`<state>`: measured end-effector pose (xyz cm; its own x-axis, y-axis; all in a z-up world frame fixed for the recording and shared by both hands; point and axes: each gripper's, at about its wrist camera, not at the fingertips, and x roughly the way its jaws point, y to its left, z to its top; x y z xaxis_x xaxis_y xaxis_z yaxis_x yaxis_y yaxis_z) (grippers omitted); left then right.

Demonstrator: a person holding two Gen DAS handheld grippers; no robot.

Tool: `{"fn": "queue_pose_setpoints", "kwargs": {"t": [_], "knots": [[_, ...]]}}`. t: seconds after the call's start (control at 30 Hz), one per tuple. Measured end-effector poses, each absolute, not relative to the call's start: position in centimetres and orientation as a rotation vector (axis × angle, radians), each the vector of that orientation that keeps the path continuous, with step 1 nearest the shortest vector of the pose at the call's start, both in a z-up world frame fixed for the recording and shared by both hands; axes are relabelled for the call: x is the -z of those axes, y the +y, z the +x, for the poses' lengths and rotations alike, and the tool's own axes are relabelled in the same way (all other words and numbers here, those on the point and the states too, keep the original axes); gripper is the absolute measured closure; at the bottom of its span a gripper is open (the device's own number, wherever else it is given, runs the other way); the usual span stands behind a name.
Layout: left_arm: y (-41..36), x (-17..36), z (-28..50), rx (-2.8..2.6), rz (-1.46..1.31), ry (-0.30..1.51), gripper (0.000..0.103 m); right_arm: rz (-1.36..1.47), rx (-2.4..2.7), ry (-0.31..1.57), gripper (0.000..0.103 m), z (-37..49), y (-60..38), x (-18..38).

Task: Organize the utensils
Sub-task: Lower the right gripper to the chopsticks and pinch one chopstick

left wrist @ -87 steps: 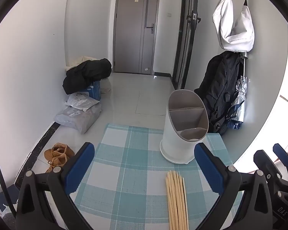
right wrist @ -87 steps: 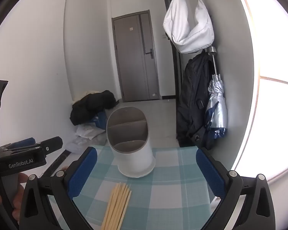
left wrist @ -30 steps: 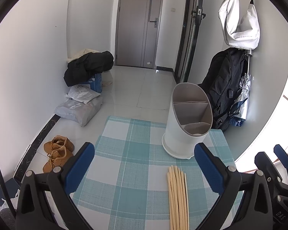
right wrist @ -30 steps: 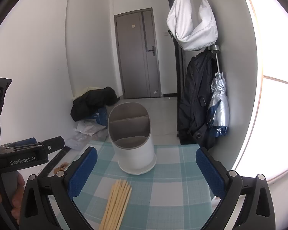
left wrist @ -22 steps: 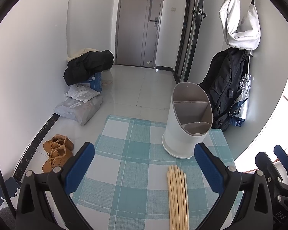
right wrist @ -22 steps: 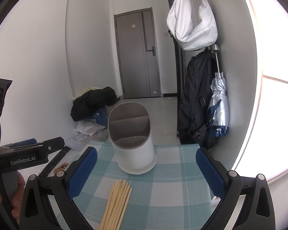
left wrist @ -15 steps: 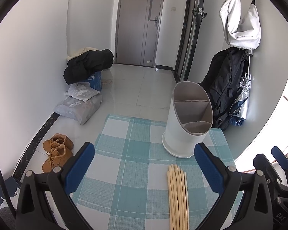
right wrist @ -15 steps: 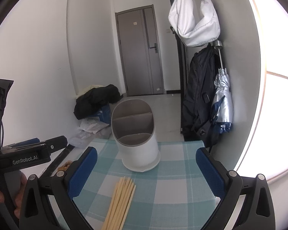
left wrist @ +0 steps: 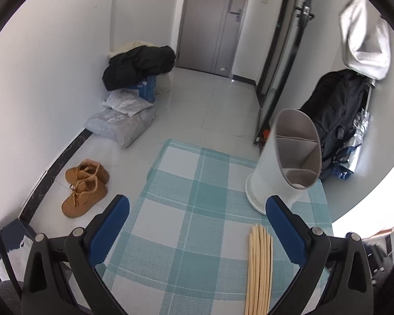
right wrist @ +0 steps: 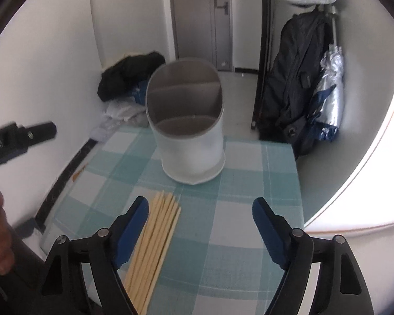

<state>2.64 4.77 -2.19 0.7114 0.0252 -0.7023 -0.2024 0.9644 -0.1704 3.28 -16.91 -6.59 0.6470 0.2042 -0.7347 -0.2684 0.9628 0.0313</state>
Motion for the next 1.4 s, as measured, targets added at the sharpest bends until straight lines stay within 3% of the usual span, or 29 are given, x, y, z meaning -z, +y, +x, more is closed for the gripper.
{"fn": "queue_pose_setpoints", "kwargs": {"t": [0.07,0.2,0.27,0.43,0.63,0.7,0.8,0.87,0.97,1.17,1.4], "knots": [[5.4,2.5,2.9,-0.141,-0.258,0.785,0.002,-0.125,-0.289,0.897,0.039,4.3,-16.0,8.1],[6.7,3.0,3.8,-0.168,-0.289,0.827,0.002,-0.225,-0.306,1.027,0.042,6.5,-14.0,11.3],[7.6,3.1,4.2,-0.194,-0.312,0.833,0.002,-0.221,-0.319,1.088,0.056,7.4,-13.7,12.5],[9.0,3.7,4.8,-0.213,-0.357,0.861,0.002,-0.255,-0.314,1.163,0.064,8.0,-12.9,14.1],[10.1,3.8,5.2,-0.236,-0.389,0.877,0.002,-0.244,-0.315,1.194,0.063,8.1,-12.3,15.3],[10.7,3.8,5.2,-0.253,-0.403,0.875,0.002,-0.278,-0.316,1.196,0.068,8.1,-11.7,15.3],[11.2,4.3,5.2,-0.269,-0.416,0.891,0.002,-0.331,-0.342,1.186,0.078,7.7,-11.1,15.2],[11.2,4.8,5.2,-0.275,-0.407,0.907,0.002,-0.323,-0.361,1.185,0.092,7.7,-10.6,15.3],[10.9,5.4,5.3,-0.292,-0.359,0.931,0.002,-0.321,-0.375,1.158,0.099,7.6,-9.8,15.4],[9.2,8.7,5.2,-0.213,-0.275,1.072,0.002,-0.160,-0.415,1.096,0.100,7.7,-12.1,14.2],[3.1,11.2,4.5,-0.017,-0.128,1.204,0.002,0.227,-0.399,1.041,0.100,7.5,-19.4,12.4]]}}
